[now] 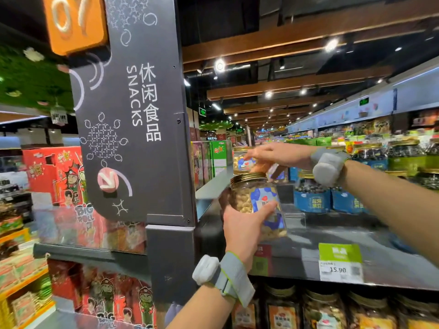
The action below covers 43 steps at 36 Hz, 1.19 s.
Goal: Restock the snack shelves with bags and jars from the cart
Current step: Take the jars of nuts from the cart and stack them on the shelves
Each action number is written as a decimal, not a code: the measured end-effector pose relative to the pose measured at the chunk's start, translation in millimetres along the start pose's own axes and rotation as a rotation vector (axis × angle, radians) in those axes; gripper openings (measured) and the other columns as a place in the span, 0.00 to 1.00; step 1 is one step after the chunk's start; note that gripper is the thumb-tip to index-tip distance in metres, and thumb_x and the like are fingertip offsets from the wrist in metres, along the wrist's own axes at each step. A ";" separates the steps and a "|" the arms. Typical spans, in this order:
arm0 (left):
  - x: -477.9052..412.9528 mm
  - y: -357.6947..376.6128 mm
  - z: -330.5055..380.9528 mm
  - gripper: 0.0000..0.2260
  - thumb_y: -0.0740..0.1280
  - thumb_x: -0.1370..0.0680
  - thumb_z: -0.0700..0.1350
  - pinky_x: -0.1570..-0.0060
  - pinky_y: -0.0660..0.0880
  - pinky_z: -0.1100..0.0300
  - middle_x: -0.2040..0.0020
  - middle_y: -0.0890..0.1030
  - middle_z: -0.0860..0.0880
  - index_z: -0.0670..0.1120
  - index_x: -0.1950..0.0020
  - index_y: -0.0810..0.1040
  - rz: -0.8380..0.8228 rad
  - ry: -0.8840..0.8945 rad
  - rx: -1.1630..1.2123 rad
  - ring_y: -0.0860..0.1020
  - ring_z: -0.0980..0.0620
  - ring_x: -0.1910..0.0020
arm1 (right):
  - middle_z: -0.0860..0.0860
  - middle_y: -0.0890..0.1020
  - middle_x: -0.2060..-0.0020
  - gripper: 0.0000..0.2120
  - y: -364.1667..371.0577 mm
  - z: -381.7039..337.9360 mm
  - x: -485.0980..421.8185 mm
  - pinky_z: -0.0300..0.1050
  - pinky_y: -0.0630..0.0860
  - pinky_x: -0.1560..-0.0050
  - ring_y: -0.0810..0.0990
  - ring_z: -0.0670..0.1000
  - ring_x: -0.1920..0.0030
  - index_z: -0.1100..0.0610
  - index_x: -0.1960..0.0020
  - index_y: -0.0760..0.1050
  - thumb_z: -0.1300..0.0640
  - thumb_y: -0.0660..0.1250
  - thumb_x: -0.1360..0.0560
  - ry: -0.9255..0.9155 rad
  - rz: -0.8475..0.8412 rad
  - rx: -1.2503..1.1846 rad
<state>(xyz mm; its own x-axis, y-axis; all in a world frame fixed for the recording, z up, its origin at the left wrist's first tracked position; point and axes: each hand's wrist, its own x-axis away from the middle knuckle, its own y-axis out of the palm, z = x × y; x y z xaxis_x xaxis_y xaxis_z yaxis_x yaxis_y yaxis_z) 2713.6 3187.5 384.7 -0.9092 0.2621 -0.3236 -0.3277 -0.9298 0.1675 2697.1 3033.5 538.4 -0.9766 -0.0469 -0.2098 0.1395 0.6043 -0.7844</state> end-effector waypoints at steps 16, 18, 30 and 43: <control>-29.7 32.4 25.6 0.28 0.82 0.33 0.51 0.42 0.78 0.61 0.48 0.83 0.62 0.64 0.42 0.70 -0.211 0.113 -0.045 0.82 0.62 0.47 | 0.46 0.76 0.33 0.42 -33.6 15.2 25.3 0.42 0.73 0.42 0.76 0.47 0.40 0.48 0.26 0.68 0.28 0.68 0.34 0.007 0.105 0.496; -36.3 33.1 32.1 0.19 0.76 0.26 0.40 0.48 0.75 0.70 0.61 0.82 0.68 0.59 0.50 0.70 -0.184 0.120 0.028 0.80 0.70 0.56 | 0.47 0.78 0.37 0.43 -37.7 18.4 22.3 0.48 0.77 0.40 0.78 0.50 0.41 0.51 0.31 0.72 0.25 0.67 0.37 0.015 0.147 0.530; -82.4 35.5 13.8 0.17 0.63 0.23 0.43 0.28 0.62 0.55 0.26 0.69 0.50 0.51 0.35 0.77 0.053 0.102 -0.479 0.64 0.46 0.27 | 0.47 0.73 0.62 0.34 -39.9 49.8 -12.7 0.47 0.70 0.63 0.70 0.48 0.64 0.48 0.61 0.64 0.18 0.66 0.42 -0.038 0.224 0.790; -91.4 31.4 -8.8 0.21 0.66 0.22 0.45 0.29 0.62 0.54 0.23 0.64 0.49 0.47 0.29 0.72 0.012 0.207 -0.729 0.64 0.44 0.26 | 0.47 0.75 0.52 0.48 -20.9 81.2 -34.9 0.45 0.77 0.58 0.76 0.48 0.55 0.51 0.46 0.69 0.15 0.63 0.49 0.108 0.178 0.924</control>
<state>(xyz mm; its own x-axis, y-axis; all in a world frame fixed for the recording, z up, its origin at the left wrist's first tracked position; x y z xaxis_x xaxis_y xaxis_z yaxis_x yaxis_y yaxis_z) 2788.7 3132.1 411.3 -0.8213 0.2641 -0.5057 0.0001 -0.8863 -0.4631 2741.6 2958.0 514.8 -0.9319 0.0871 -0.3522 0.3172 -0.2755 -0.9075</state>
